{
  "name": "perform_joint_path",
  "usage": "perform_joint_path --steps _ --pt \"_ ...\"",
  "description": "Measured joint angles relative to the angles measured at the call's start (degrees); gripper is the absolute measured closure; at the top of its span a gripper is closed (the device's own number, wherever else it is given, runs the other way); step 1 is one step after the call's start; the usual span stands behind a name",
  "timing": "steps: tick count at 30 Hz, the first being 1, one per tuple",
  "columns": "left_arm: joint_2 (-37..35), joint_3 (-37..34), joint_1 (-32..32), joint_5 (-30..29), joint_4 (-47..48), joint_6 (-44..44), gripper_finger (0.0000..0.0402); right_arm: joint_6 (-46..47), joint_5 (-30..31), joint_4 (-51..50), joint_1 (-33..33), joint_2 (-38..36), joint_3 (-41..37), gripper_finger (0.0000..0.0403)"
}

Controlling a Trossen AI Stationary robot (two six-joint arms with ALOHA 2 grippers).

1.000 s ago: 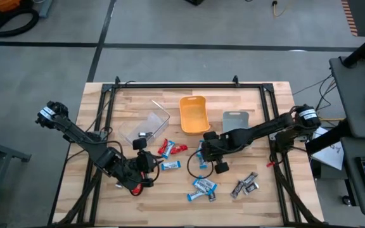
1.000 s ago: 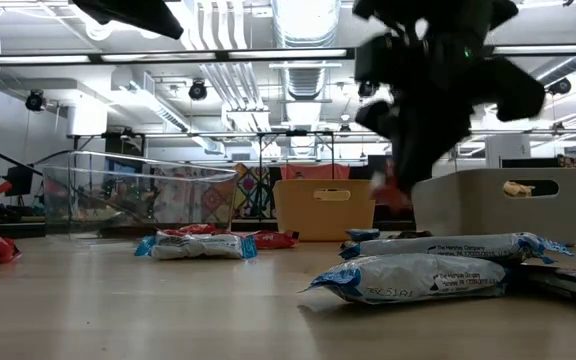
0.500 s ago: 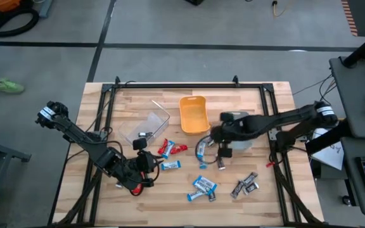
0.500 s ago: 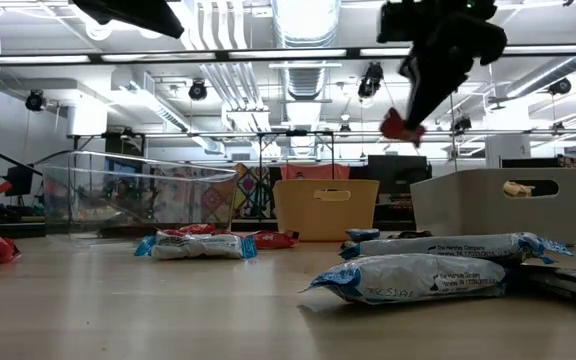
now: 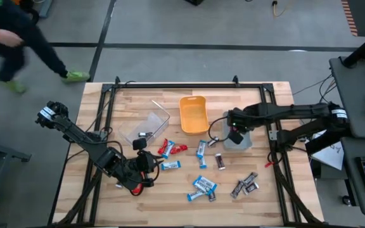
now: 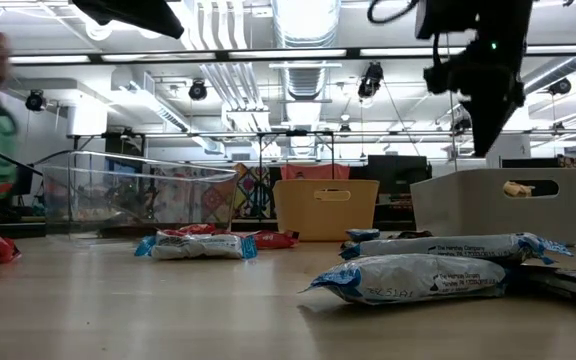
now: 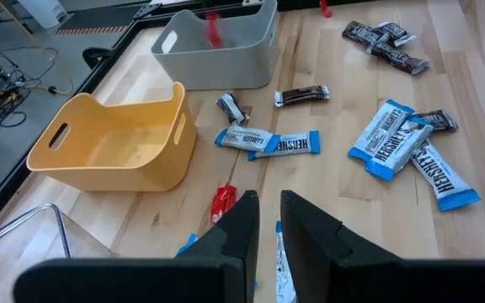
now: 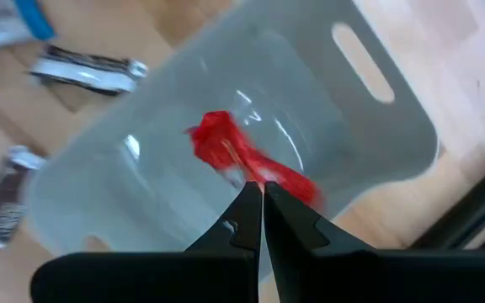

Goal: Organize candy in baskets
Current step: Put the white chocolate into the yellow bin

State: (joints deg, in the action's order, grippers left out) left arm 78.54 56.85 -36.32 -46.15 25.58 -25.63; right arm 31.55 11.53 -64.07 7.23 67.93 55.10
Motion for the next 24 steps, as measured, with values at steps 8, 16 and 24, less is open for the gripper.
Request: perform_joint_path --steps 8,16,24 --pt "0.0 0.0 0.0 0.0 0.0 0.0 0.0365 -0.1 0.4 0.6 1.3 0.4 -2.6 0.0394" --pt "0.0 0.0 0.0 0.0 0.0 -0.7 0.0365 -1.9 0.5 6.1 0.7 -0.6 -2.6 0.0394" --pt "0.0 0.0 0.0 0.0 -1.2 -2.1 0.0365 -6.0 3.0 19.0 -7.0 -4.1 -3.6 0.0394"
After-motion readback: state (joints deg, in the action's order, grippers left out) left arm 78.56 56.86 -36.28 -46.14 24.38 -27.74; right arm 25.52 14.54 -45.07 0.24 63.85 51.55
